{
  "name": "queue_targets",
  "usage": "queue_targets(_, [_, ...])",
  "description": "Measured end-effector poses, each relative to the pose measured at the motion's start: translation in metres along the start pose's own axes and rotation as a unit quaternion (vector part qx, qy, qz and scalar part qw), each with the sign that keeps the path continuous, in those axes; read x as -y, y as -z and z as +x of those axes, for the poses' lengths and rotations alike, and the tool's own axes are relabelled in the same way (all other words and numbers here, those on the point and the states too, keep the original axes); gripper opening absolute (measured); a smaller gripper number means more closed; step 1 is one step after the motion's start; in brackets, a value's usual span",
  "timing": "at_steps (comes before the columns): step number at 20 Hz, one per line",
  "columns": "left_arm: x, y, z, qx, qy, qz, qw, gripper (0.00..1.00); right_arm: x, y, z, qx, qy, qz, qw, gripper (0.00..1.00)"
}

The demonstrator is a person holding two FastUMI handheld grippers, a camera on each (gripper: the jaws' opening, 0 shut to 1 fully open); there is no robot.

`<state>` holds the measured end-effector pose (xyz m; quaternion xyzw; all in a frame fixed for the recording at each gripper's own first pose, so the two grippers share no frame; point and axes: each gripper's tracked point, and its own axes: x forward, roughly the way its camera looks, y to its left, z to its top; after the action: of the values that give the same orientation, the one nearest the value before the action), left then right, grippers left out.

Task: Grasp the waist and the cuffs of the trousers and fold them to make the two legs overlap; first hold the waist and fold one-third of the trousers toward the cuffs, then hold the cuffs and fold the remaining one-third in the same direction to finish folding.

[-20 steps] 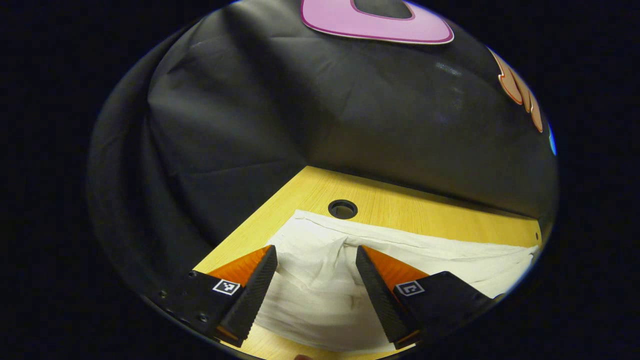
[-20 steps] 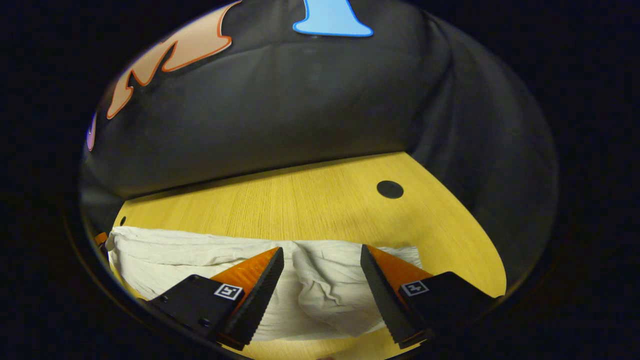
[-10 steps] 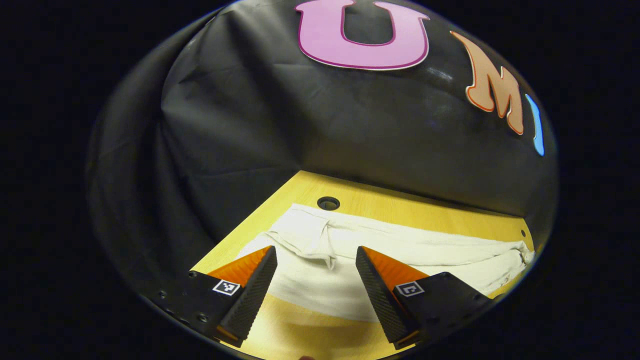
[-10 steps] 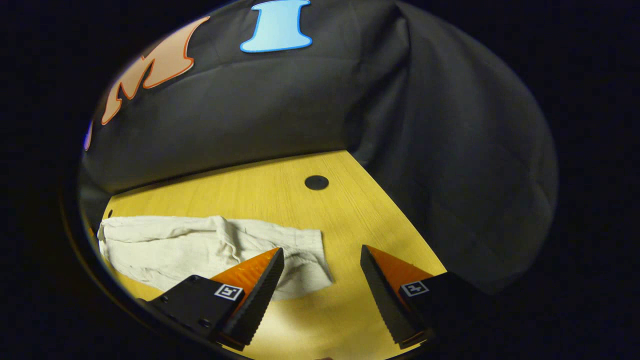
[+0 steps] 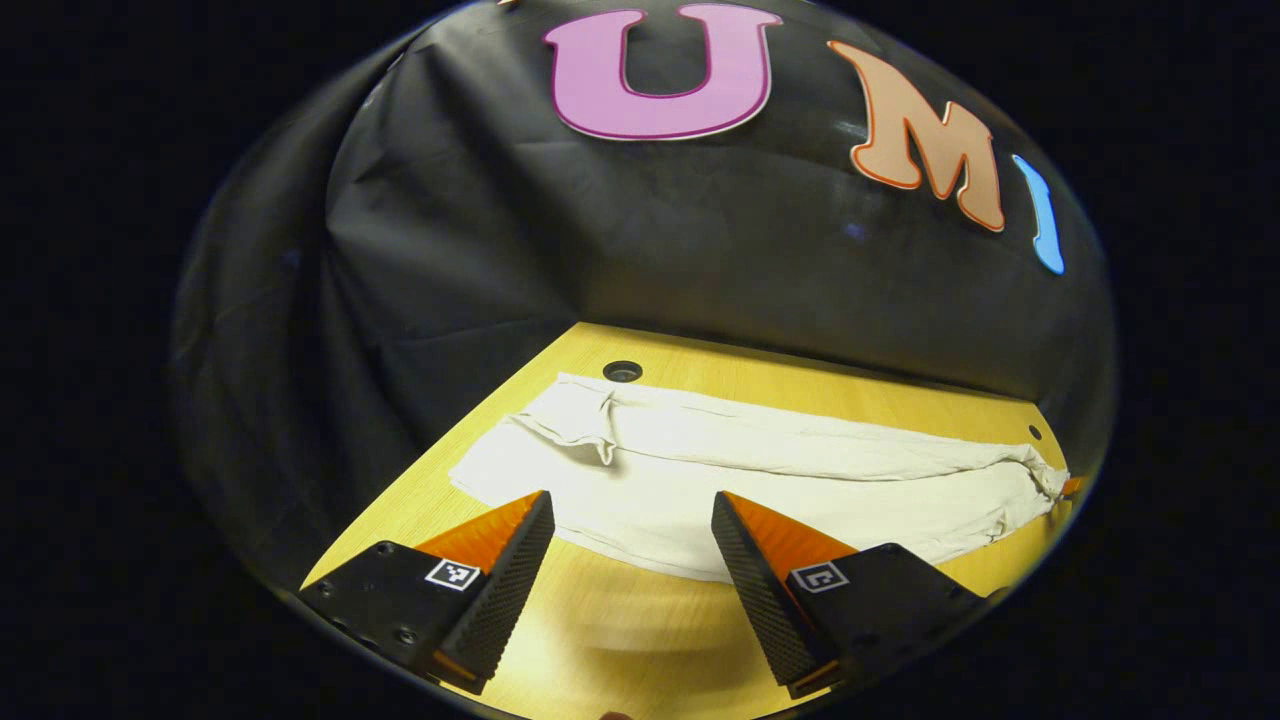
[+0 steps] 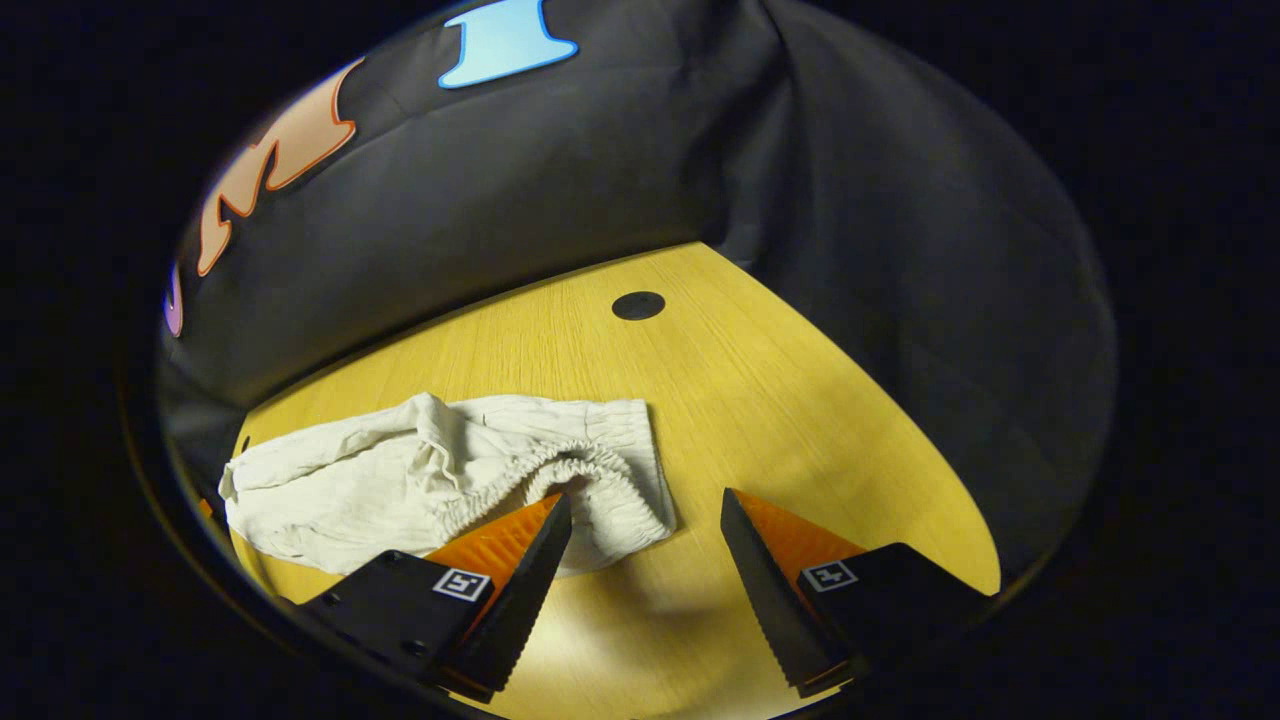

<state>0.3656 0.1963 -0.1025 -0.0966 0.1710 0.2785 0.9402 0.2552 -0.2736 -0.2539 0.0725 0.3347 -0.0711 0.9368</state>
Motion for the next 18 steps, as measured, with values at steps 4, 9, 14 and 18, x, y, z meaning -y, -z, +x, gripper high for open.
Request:
queue_targets(4, [0.012, -0.010, -0.020, 0.014, 0.006, -0.001, 1.000, 0.96, -0.013, 0.010, 0.009, -0.014, -0.035, 0.037, 0.999, 0.88])
queue_targets(9, [0.040, -0.007, -0.025, 0.014, 0.015, 0.023, 1.000, 0.96, -0.009, 0.005, 0.013, -0.005, -0.034, 0.054, 0.998, 0.52])
queue_targets(14, [0.056, -0.003, -0.028, 0.009, 0.028, 0.011, 1.000, 0.96, -0.016, -0.006, 0.000, 0.018, -0.031, 0.058, 0.998, 0.19])
queue_targets(18, [0.047, -0.005, -0.029, 0.011, 0.036, 0.008, 0.999, 0.96, -0.023, -0.021, -0.012, 0.043, -0.026, 0.072, 0.996, 0.06])
